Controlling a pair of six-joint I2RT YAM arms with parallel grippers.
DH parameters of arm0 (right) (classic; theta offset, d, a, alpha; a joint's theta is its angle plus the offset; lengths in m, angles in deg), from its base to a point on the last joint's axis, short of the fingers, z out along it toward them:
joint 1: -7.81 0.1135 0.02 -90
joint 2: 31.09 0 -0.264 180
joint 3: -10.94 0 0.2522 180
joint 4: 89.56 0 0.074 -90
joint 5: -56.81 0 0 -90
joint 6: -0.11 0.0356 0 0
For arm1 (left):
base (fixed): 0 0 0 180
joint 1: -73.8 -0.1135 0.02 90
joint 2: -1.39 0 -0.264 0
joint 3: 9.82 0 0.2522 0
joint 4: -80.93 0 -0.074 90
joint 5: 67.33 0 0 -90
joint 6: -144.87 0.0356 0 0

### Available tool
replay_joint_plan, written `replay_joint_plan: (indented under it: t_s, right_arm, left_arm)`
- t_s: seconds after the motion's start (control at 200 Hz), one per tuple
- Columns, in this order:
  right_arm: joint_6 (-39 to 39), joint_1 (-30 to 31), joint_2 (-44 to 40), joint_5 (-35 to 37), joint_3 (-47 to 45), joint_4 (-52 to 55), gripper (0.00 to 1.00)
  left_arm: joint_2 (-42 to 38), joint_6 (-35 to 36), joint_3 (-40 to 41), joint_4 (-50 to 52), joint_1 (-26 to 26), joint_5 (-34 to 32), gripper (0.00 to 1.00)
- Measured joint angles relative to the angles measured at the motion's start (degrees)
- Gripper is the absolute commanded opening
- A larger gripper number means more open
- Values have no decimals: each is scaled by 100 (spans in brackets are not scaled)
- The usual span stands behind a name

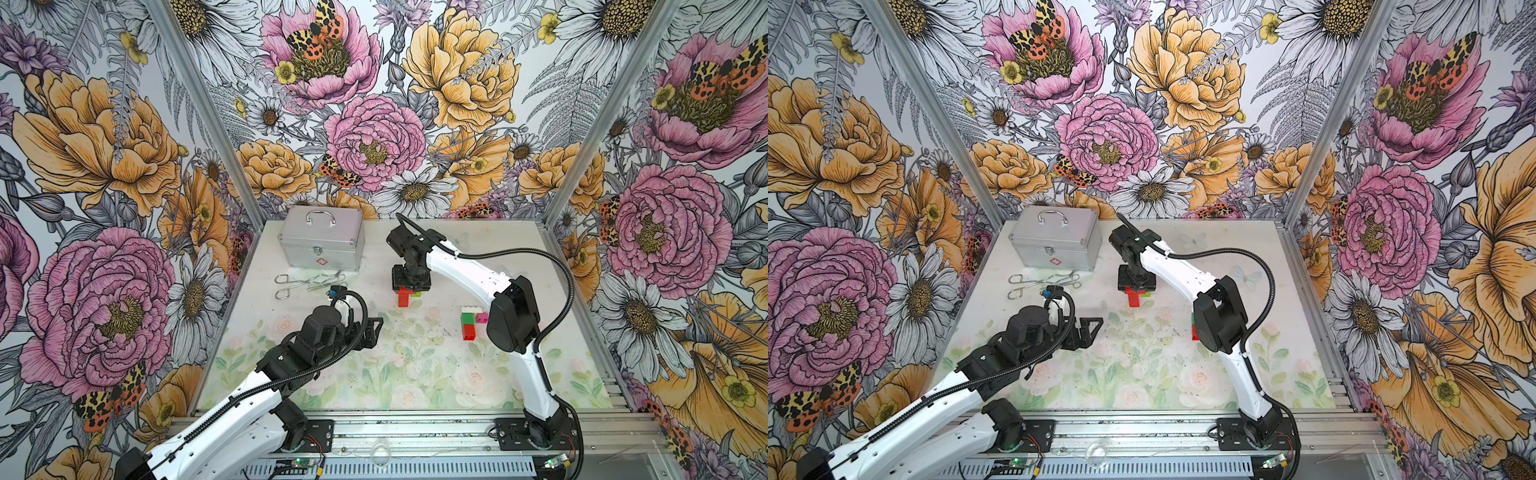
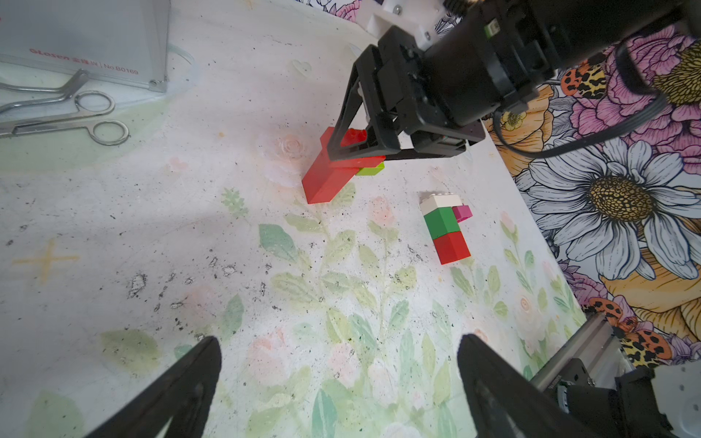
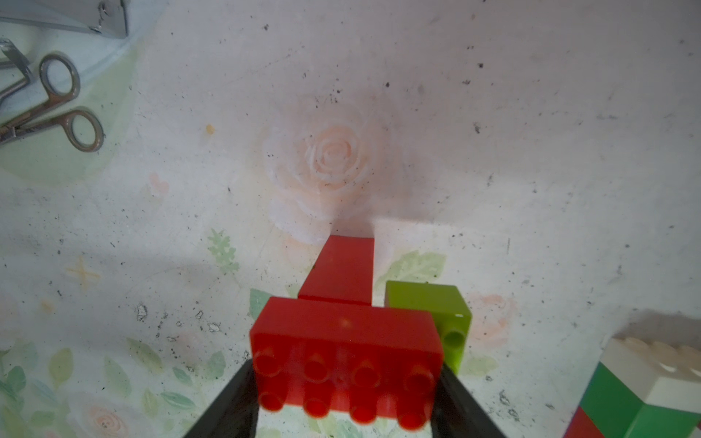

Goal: Assemble the letter r with lego
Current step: Assemble the lego brick with the lego brick.

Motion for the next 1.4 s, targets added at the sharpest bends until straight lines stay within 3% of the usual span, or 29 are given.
replay_joint_plan:
  t_s: [0.325, 1.396]
  right_arm:
    - [-94, -20, 2, 31, 389, 219, 32]
    - [-245, -142, 2, 70, 57, 289, 31]
  left_arm:
    - [-9, 0, 0, 35, 0, 0, 99]
    - [116, 2, -31, 83, -2, 0, 99]
